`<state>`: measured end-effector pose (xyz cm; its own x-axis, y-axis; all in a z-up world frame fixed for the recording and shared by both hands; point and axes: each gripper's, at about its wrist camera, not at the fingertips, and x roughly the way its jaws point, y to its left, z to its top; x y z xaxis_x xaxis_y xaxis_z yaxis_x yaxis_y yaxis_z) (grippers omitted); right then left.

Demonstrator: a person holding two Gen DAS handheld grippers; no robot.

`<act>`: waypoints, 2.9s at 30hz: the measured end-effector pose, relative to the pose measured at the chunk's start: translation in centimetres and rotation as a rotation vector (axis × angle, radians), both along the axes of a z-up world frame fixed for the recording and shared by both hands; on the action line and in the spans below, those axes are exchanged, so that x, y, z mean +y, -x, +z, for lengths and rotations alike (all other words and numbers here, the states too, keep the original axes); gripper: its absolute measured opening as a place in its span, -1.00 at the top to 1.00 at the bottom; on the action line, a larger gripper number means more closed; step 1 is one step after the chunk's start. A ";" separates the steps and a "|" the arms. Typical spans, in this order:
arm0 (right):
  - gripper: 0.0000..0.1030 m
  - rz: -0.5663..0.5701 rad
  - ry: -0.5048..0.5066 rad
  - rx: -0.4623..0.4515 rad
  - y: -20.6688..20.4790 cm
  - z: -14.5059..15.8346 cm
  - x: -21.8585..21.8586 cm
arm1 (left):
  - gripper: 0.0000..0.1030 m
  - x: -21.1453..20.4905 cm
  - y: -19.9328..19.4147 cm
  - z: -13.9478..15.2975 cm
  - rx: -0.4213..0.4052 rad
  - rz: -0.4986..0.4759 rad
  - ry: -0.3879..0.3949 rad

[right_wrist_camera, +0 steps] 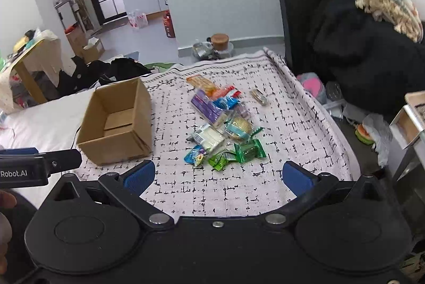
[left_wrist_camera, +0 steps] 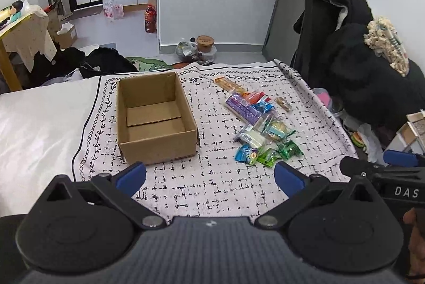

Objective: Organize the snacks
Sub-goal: 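Grasp the blue candy packet with the left tool while the right tool grasps a green candy, then carry both candies into the cardboard box and open both tools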

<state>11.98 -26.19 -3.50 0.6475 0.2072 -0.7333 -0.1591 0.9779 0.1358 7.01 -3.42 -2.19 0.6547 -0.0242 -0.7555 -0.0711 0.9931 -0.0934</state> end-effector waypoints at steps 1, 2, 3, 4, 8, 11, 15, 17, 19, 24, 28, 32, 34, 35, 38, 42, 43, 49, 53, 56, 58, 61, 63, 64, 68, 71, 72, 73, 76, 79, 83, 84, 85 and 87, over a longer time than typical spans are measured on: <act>-1.00 -0.006 -0.011 0.011 -0.5 -0.4 -0.3 | -0.99 0.0 -0.5 -0.4 0.009 0.010 0.006; -1.00 -0.010 -0.018 0.019 -0.9 -0.7 -0.6 | -0.99 0.0 -1.1 -0.7 0.016 0.016 0.016; -1.00 -0.019 -0.026 0.025 -1.4 -1.1 -0.8 | -0.99 -0.1 -1.6 -1.0 0.021 0.018 0.024; -1.00 -0.026 -0.033 0.029 -1.9 -1.4 -1.1 | -0.99 -0.1 -2.3 -1.3 0.025 0.023 0.032; -1.00 -0.061 -0.095 0.057 -3.5 -2.4 -2.0 | -0.98 -0.5 -4.4 -2.3 0.042 0.027 0.061; -1.00 -0.075 -0.119 0.065 -5.0 -3.0 -2.4 | -0.96 -0.7 -5.9 -2.9 0.057 0.025 0.074; -0.95 -0.096 -0.124 0.077 -6.9 -4.0 -2.8 | -0.95 -0.9 -7.9 -3.8 0.071 0.018 0.094; -0.90 -0.101 -0.139 0.103 -7.9 -4.9 -3.0 | -0.94 -1.0 -9.0 -4.4 0.081 0.019 0.108; -0.73 -0.124 -0.159 0.142 -8.9 -6.0 -3.4 | -0.93 -1.2 -10.1 -5.1 0.094 0.010 0.128; -0.64 -0.161 -0.188 0.192 -10.7 -8.1 -3.7 | -0.74 -1.9 -12.3 -7.4 0.141 -0.007 0.168; -0.58 -0.193 -0.218 0.227 -11.8 -9.5 -3.9 | -0.61 -2.5 -13.9 -9.3 0.179 -0.015 0.197; -0.54 -0.213 -0.260 0.249 -12.5 -10.5 -4.2 | -0.49 -3.1 -15.5 -11.0 0.209 -0.032 0.209; -0.53 -0.238 -0.266 0.268 -12.8 -11.2 -4.5 | -0.42 -3.5 -16.1 -12.0 0.233 -0.040 0.212; -0.53 -0.249 -0.278 0.276 -13.0 -11.6 -4.7 | -0.36 -3.8 -16.4 -12.6 0.246 -0.047 0.215; -0.52 -0.277 -0.306 0.299 -13.4 -12.5 -5.2 | -0.31 -4.3 -17.2 -14.1 0.278 -0.056 0.218; -0.46 -0.311 -0.343 0.338 -14.1 -13.9 -5.8 | -0.27 -4.4 -18.3 -15.9 0.313 -0.052 0.216; -0.44 -0.316 -0.351 0.345 -14.4 -14.2 -5.8 | -0.25 -4.5 -18.6 -16.2 0.320 -0.053 0.215; -0.40 -0.340 -0.351 0.383 -15.6 -15.8 -5.8 | -0.19 -4.9 -20.0 -18.6 0.365 -0.052 0.217; -0.23 -0.343 -0.357 0.416 -16.4 -17.1 -5.4 | -0.19 -5.2 -21.0 -20.1 0.382 -0.059 0.210; -0.23 -0.369 -0.357 0.428 -16.8 -17.9 -5.4 | -0.19 -5.5 -21.5 -21.0 0.394 -0.072 0.210; -0.23 -0.380 -0.365 0.433 -17.1 -18.3 -5.4 | -0.13 -5.9 -21.8 -21.7 0.412 -0.078 0.209; -0.24 -0.380 -0.355 0.434 -17.6 -18.7 -5.0 | -0.05 -6.1 -21.9 -22.0 0.410 -0.073 0.206; -0.24 -0.381 -0.342 0.425 -17.9 -18.9 -4.6 | 0.15 -6.0 -21.9 -22.1 0.412 -0.062 0.213; -0.25 -0.383 -0.334 0.419 -18.0 -19.0 -4.5 | 0.20 -5.9 -22.0 -22.2 0.416 -0.060 0.217; 0.28 -0.398 -0.267 0.404 -18.1 -19.4 -3.7 | 0.38 -6.0 -21.9 -22.0 0.418 -0.079 0.217; 0.48 -0.395 -0.268 0.403 -17.6 -19.1 -3.6 | 0.48 -5.9 -21.8 -21.8 0.414 -0.084 0.220; 0.48 -0.391 -0.264 0.400 -17.4 -18.9 -3.5 | 0.48 -5.8 -21.7 -21.8 0.414 -0.083 0.225; 0.49 -0.385 -0.262 0.390 -17.1 -18.6 -3.4 | 0.50 -5.7 -21.7 -21.7 0.412 -0.084 0.228; 0.49 -0.370 -0.256 0.361 -16.3 -17.6 -3.0 | 0.54 -5.6 -21.4 -21.1 0.398 -0.096 0.226; 0.49 -0.364 -0.269 0.350 -15.5 -17.0 -2.9 | 0.55 -5.3 -21.2 -20.3 0.377 -0.099 0.230; 0.49 -0.355 -0.318 0.338 -14.6 -16.1 -2.8 | 0.56 -4.8 -21.0 -19.2 0.351 -0.103 0.235; 0.49 -0.351 -0.328 0.332 -14.5 -15.8 -2.7 | 0.56 -4.6 -20.9 -18.8 0.344 -0.103 0.238; 0.50 -0.347 -0.335 0.324 -14.3 -15.5 -2.6 | 0.56 -4.4 -20.8 -18.5 0.337 -0.104 0.240; 0.50 -0.339 -0.350 0.307 -14.0 -14.9 -2.4 | 0.56 -4.2 -20.6 -17.7 0.318 -0.108 0.243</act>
